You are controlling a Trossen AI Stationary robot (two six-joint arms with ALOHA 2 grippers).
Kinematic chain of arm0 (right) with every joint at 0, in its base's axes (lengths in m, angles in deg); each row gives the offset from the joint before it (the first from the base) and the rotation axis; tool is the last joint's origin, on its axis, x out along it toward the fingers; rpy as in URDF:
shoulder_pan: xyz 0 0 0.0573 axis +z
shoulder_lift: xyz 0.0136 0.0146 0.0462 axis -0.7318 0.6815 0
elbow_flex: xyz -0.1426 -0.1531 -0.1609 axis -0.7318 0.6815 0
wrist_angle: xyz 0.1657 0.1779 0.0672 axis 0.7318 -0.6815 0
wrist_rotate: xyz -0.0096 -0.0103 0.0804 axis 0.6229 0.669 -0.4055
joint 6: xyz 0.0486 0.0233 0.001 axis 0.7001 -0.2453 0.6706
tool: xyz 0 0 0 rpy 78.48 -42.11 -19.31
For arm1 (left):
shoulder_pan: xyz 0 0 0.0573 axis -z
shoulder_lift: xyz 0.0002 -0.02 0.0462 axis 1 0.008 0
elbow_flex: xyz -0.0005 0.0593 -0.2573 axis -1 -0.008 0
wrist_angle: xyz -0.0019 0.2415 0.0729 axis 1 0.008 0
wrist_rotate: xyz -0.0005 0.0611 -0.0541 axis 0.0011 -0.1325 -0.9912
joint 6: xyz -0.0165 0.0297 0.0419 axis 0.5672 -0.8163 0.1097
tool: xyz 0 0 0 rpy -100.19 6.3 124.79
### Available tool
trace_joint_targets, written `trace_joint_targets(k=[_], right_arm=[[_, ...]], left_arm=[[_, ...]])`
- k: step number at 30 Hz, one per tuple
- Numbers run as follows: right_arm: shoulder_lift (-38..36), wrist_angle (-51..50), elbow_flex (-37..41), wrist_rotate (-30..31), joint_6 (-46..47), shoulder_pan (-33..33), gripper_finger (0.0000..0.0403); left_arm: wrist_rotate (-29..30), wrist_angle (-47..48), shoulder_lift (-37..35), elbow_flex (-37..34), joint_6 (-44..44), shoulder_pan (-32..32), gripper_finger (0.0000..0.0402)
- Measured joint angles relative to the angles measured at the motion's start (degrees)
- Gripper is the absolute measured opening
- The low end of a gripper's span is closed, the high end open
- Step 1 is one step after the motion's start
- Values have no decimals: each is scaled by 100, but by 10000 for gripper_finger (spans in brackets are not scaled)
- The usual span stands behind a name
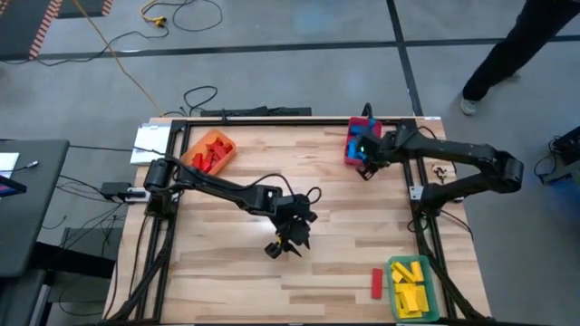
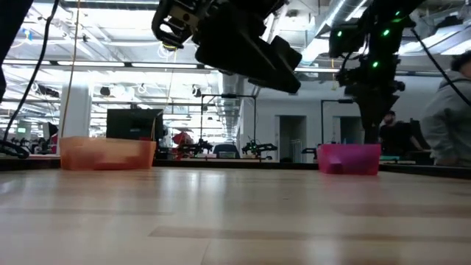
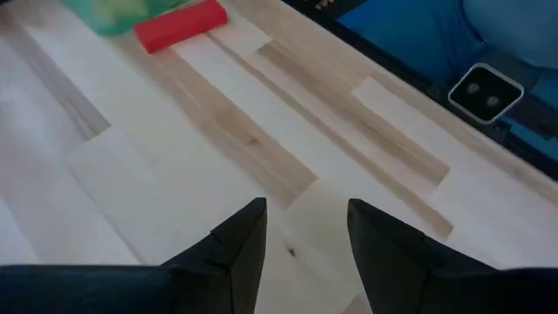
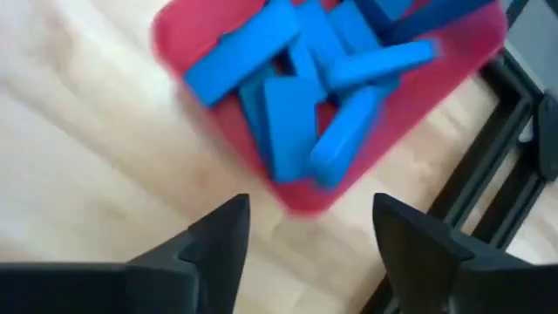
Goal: Sort blocks
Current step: Put the red block into the orange bin
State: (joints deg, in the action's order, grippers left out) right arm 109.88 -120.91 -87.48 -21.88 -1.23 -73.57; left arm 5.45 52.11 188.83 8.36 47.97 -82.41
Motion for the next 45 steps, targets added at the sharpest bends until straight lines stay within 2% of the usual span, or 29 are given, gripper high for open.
trace_joint_targets(k=[3, 6, 13, 18, 22, 25, 28, 32, 39, 45], right_arm=[[-229, -234, 0, -93, 456, 585, 267], [-513, -308, 0, -373, 1019, 1489, 269], [-847, 12, 0, -803, 2850, 4415, 270], [-466, 893, 0, -908, 3974, 6400, 270], [180, 1651, -2, -924, 4505, 7468, 270], [743, 1993, -3, -1181, 4881, 7839, 270], [1314, 1911, -132, -1749, 5263, 7936, 270], [1924, 1902, -444, -2198, 5151, 7944, 270], [2617, 1522, -819, -2371, 4856, 7929, 270], [2728, 1477, -858, -2433, 4810, 7805, 270]], left_arm=[[0, -252, -2, -202, 189, 75, 155], [9, -443, 0, -349, 377, 152, 155], [18, -616, -4, -426, 659, 372, 155], [68, -910, -4, -424, 721, 528, 155], [83, -1172, -4, -424, 747, 589, 155], [92, -1473, -4, -424, 831, 604, 155], [137, -1712, -4, -424, 982, 604, 155], [385, -1947, -4, -421, 1106, 604, 155], [582, -2109, -7, -421, 1370, 602, 155], [581, -2106, -7, -421, 1519, 604, 155]])
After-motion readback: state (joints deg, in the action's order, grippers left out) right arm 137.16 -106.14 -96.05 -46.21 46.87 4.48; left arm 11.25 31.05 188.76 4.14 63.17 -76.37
